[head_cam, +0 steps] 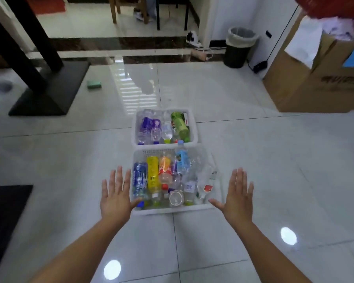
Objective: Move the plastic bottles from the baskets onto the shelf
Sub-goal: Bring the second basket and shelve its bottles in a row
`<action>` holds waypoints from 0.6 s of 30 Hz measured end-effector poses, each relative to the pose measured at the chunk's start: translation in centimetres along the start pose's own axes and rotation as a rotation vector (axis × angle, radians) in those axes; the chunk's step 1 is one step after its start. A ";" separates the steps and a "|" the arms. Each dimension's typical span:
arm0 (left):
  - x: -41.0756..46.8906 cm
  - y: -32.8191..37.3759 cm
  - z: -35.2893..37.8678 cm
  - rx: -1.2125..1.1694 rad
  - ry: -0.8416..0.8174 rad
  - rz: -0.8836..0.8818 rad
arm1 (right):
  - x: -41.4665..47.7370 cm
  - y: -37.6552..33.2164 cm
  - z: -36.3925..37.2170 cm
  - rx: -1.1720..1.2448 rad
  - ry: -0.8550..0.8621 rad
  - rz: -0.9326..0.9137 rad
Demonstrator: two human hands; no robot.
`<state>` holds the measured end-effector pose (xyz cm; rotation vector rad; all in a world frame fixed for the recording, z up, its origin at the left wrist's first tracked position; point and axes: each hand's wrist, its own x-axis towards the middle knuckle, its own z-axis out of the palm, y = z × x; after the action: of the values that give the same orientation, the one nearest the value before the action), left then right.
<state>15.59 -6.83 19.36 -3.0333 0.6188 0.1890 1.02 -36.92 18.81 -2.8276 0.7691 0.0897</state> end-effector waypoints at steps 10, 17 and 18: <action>6.1 -0.8 20.6 -0.161 -0.235 -0.261 | 7.3 3.4 19.6 0.029 -0.115 0.298; 6.6 -2.0 21.9 -0.467 -0.443 -0.420 | 8.6 4.1 21.0 0.399 -0.223 0.470; 6.8 -2.3 22.0 -0.502 -0.457 -0.428 | 9.0 4.0 20.9 0.439 -0.220 0.505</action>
<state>20.24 -5.92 -3.31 -3.2812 -0.1384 1.1193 6.68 -40.19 -3.37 -2.1235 1.2517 0.2661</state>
